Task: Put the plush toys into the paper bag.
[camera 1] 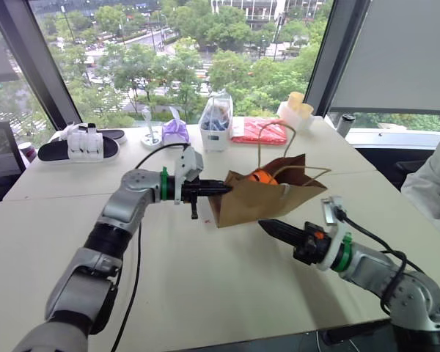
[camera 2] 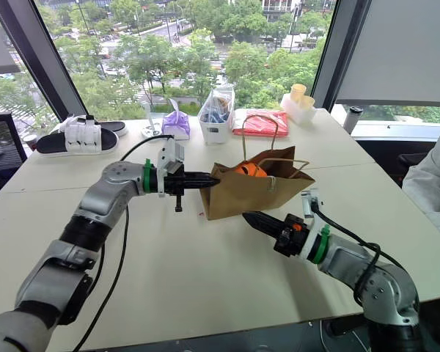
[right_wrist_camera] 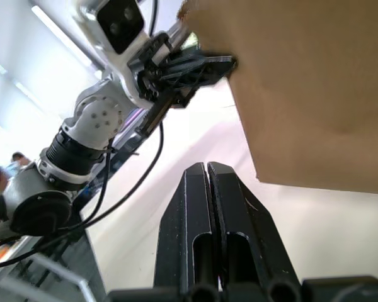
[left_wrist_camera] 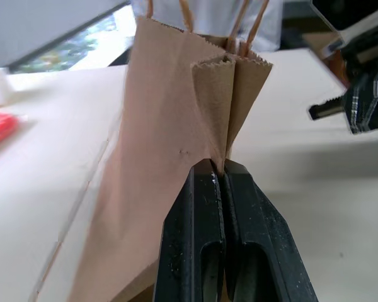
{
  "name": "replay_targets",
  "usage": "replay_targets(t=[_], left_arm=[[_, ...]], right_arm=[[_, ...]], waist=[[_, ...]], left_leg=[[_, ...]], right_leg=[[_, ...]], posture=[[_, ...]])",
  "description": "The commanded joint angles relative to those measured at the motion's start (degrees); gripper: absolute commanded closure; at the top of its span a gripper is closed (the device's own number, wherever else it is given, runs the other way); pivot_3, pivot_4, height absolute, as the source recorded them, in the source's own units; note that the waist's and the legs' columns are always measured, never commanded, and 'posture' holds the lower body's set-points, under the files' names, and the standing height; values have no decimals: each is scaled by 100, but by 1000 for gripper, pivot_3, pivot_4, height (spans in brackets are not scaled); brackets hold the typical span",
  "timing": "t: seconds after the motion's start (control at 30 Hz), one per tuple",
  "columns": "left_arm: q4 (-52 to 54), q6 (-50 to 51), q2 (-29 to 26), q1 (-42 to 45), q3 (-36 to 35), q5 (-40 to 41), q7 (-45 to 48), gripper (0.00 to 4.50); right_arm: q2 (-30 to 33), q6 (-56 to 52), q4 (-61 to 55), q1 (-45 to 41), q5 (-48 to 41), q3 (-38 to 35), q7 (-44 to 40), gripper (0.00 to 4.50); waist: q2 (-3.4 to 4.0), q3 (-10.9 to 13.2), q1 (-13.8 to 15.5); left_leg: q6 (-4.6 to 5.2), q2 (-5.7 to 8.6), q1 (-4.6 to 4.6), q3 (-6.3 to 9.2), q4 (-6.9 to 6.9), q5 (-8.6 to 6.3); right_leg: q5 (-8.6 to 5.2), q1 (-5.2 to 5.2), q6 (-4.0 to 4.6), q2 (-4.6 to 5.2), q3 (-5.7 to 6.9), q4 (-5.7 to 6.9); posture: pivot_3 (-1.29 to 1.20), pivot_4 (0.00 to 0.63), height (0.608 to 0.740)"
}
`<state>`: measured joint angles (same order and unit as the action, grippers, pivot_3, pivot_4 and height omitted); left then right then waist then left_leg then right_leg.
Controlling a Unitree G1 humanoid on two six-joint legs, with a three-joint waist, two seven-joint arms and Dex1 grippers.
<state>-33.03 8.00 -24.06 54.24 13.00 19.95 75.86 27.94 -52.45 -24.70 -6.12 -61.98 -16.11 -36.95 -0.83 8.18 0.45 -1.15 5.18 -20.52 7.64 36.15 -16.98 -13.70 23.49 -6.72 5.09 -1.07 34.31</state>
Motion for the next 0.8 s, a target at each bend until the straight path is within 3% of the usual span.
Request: replay_targets(t=[0.03, 0.3, 0.6, 0.7, 0.8], left_arm=[[-772, -468, 51, 251, 74, -339, 601, 4442], [-3066, -2067, 319, 1030, -53, -1375, -79, 4442], [-3565, -2786, 365, 1168, -308, -1739, -432, 4442], [-3536, -2920, 364, 1179, -421, -1763, -474, 3595], [-3462, -2875, 366, 1218, -595, -1688, -565, 2293]], right_arm=[[35, 104, -405, 161, -279, -192, 186, 4500], [6, 299, -646, 522, -383, -245, 532, 4500], [42, 409, -465, 435, -330, -85, 611, 4500], [49, 407, -360, 363, -281, -22, 575, 4500], [45, 412, -267, 307, -239, 64, 530, 4500]], waist=[[0, 0, -19], [-6, 0, 35], [-6, 0, 31], [-6, 0, 25], [-6, 0, 23]], left_leg=[[0, 0, 2, -2, -1, 0], [32, 1, 7, 3, 23, -17], [35, 1, 5, 3, 35, -18], [36, 2, 4, 3, 41, -19], [37, 2, 5, 3, 44, -20]], right_leg=[[0, 0, 0, 0, -1, -1], [5, -20, -10, -4, 3, 1], [8, -16, -14, -5, 4, 16], [8, -17, -14, -5, 3, 19], [8, -15, -14, -5, 3, 26]], posture=[[0, 150, 740], [0, 150, 740], [0, 150, 740], [0, 150, 740], [0, 150, 740]])
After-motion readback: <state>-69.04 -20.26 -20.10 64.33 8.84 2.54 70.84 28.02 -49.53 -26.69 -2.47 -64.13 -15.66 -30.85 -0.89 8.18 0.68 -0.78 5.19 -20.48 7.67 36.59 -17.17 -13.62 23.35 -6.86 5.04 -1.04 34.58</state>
